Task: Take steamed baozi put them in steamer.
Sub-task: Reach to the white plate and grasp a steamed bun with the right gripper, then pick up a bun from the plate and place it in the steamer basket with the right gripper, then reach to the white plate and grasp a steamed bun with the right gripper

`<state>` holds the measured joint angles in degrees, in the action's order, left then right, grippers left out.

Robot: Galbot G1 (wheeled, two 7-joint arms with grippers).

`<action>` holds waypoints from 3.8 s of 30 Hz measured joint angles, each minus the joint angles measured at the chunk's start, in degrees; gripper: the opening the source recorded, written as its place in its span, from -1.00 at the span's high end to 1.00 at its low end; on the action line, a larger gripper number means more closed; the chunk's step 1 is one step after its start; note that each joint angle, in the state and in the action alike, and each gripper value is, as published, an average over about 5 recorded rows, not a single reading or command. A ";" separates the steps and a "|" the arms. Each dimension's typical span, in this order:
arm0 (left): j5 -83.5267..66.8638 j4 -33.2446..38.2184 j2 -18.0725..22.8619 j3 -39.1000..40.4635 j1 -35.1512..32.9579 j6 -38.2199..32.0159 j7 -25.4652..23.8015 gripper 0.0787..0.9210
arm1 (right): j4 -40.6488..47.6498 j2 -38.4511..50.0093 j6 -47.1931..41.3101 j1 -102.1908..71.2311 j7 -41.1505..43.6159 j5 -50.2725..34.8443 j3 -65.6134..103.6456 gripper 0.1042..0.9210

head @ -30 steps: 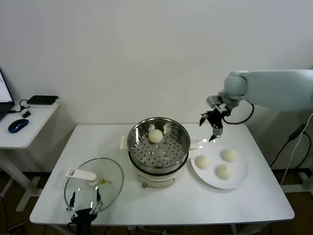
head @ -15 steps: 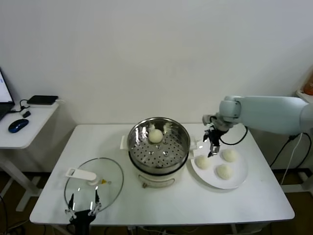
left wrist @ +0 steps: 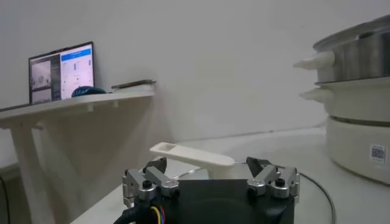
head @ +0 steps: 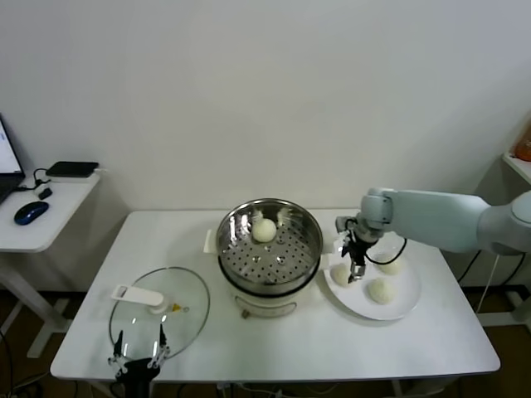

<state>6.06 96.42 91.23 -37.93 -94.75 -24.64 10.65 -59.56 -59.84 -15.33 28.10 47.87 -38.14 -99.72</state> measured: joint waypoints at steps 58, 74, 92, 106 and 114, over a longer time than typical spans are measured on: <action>1.66 3.23 -0.78 1.69 -0.92 0.69 0.00 -0.77 | -15.64 -11.37 -3.72 33.05 2.38 -22.35 -4.14 -0.32; 1.47 3.87 -0.57 1.80 -1.20 0.91 -0.01 -0.77 | -7.34 -23.48 -6.08 22.69 -0.64 -22.73 -1.56 -0.34; 1.53 3.75 -0.25 1.44 -1.22 0.75 -0.12 -0.77 | -1.82 -27.51 -6.03 13.72 -1.90 -19.56 -1.21 -0.39; 1.71 3.80 -0.22 1.25 -1.35 0.75 -0.12 -0.77 | -4.81 -23.68 -3.35 18.33 0.90 -20.49 -2.61 -0.76; 1.94 3.49 -0.36 1.42 -1.35 0.80 -0.12 -0.77 | -9.21 -15.16 1.38 26.87 8.16 -19.09 -7.37 -0.76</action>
<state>8.01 99.92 90.87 -36.51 -96.09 -23.84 10.53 -68.78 -74.99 -13.95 54.96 56.03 -57.23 -107.09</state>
